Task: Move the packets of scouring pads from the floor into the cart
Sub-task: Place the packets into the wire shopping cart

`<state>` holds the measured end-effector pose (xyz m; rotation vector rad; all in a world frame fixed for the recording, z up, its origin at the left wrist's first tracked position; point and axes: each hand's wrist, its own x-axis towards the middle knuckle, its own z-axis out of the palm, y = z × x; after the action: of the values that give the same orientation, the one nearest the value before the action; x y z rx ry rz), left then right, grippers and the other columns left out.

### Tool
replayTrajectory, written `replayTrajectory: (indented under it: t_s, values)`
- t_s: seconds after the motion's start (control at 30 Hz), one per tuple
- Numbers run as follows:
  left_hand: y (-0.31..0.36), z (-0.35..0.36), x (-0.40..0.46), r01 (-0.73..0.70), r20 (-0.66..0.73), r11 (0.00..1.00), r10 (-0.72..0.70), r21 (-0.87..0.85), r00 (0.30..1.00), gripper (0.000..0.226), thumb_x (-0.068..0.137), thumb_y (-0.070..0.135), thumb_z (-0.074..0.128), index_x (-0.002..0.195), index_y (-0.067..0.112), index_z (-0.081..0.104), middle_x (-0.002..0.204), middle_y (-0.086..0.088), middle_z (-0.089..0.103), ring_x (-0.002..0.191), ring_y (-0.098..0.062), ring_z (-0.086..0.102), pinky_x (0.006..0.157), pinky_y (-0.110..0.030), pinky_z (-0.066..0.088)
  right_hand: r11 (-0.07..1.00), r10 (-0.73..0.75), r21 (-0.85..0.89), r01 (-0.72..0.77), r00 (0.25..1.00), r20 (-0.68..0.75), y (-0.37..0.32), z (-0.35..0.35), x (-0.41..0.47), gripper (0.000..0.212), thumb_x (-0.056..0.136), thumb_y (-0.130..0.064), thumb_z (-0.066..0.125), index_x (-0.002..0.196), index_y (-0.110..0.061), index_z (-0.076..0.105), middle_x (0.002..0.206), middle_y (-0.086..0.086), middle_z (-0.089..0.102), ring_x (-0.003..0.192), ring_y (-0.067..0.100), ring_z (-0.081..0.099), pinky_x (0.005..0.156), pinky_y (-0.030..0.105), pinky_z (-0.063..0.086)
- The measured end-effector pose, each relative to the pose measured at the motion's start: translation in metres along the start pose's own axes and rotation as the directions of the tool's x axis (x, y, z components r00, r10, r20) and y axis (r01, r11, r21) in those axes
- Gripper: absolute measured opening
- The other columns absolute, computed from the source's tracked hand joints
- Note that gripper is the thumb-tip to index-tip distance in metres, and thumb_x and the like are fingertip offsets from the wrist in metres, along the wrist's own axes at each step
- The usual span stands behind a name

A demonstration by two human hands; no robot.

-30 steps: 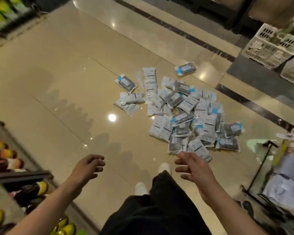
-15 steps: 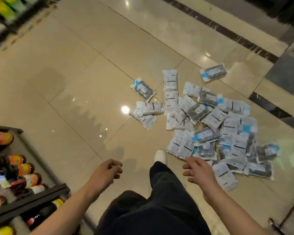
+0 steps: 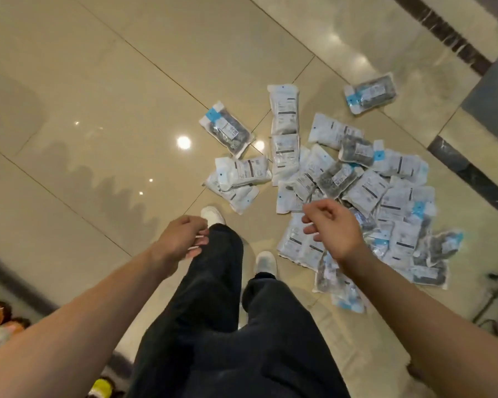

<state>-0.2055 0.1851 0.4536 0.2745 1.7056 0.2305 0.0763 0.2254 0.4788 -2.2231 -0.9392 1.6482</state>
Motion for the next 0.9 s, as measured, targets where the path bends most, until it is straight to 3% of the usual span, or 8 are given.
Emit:
replayTrajectory:
  t_s: [0.2,0.33,0.43,0.5,0.63,0.7,0.83,0.9]
  values:
    - [0.015,0.001,0.156,0.024,0.028,0.998,-0.026,0.064,0.999,0.017,0.100,0.019,0.059,0.115,0.011,0.064,0.103,-0.004,0.067,0.093,-0.020,0.066,0.080,-0.033,0.050,0.979,0.046,-0.199,-0.033,0.997,0.060,-0.013,0.075,0.145,0.017,0.099,-0.035,0.066,0.102,-0.019,0.071,0.101,0.003,0.078,0.085,0.017,0.074,0.067,0.023,0.054]
    - [-0.008,0.009,0.299,0.118,0.007,0.991,-0.118,0.063,0.993,0.021,0.096,0.019,0.069,0.113,0.014,0.057,0.107,-0.007,0.061,0.096,-0.022,0.061,0.080,-0.034,0.051,0.918,-0.016,-0.391,0.068,0.990,0.137,0.015,0.136,0.271,0.025,0.090,-0.048,0.068,0.103,-0.027,0.073,0.106,-0.005,0.076,0.101,0.020,0.073,0.095,0.040,0.057]
    - [-0.032,0.023,0.394,0.172,0.036,0.977,-0.178,0.128,0.983,0.061,0.092,0.027,0.076,0.143,0.013,0.047,0.137,-0.009,0.055,0.120,-0.027,0.058,0.098,-0.038,0.054,0.837,-0.049,-0.526,0.150,0.978,0.201,0.037,0.172,0.359,0.034,0.096,-0.042,0.070,0.124,-0.023,0.070,0.126,-0.003,0.069,0.113,0.016,0.064,0.094,0.028,0.045]
    - [-0.048,0.035,0.446,0.225,0.093,0.973,-0.230,0.059,0.969,0.077,0.090,0.032,0.078,0.154,0.011,0.040,0.141,-0.005,0.057,0.127,-0.025,0.055,0.104,-0.037,0.053,0.780,-0.072,-0.595,0.192,0.973,0.220,0.049,0.192,0.412,0.045,0.096,-0.046,0.071,0.135,-0.024,0.065,0.138,-0.002,0.064,0.115,0.011,0.057,0.095,0.025,0.039]
    - [-0.086,0.049,0.530,0.304,0.086,0.917,-0.292,-0.259,0.953,0.054,0.088,0.029,0.082,0.134,0.010,0.061,0.125,-0.003,0.072,0.133,-0.021,0.051,0.116,-0.040,0.045,0.658,-0.104,-0.694,0.291,0.949,0.299,0.075,0.227,0.500,0.056,0.095,-0.049,0.071,0.145,-0.027,0.056,0.151,0.002,0.054,0.133,0.021,0.053,0.101,0.029,0.039]
    - [-0.105,0.054,0.561,0.284,0.035,0.895,-0.290,-0.343,0.956,0.062,0.084,0.026,0.085,0.137,0.004,0.061,0.138,-0.008,0.061,0.129,-0.023,0.054,0.110,-0.037,0.047,0.565,-0.123,-0.740,0.365,0.924,0.362,0.082,0.242,0.529,0.069,0.091,-0.048,0.076,0.152,-0.028,0.050,0.155,0.005,0.048,0.139,0.026,0.049,0.110,0.036,0.041]
    - [-0.118,0.069,0.595,0.179,0.078,0.953,-0.164,-0.247,0.983,0.035,0.079,0.015,0.089,0.108,0.000,0.077,0.097,-0.011,0.076,0.079,-0.025,0.064,0.068,-0.032,0.051,0.387,-0.184,-0.816,0.429,0.903,0.388,0.091,0.260,0.565,0.091,0.079,-0.059,0.082,0.156,-0.032,0.043,0.157,0.005,0.048,0.140,0.031,0.048,0.116,0.050,0.043]
    - [-0.122,0.075,0.608,0.118,0.047,0.956,-0.110,-0.269,0.993,0.039,0.075,0.010,0.092,0.109,0.002,0.077,0.101,-0.012,0.081,0.087,-0.028,0.075,0.074,-0.033,0.059,0.338,-0.136,-0.838,0.428,0.904,0.407,0.094,0.260,0.576,0.100,0.074,-0.064,0.084,0.157,-0.031,0.040,0.154,0.006,0.051,0.137,0.032,0.050,0.115,0.050,0.044]
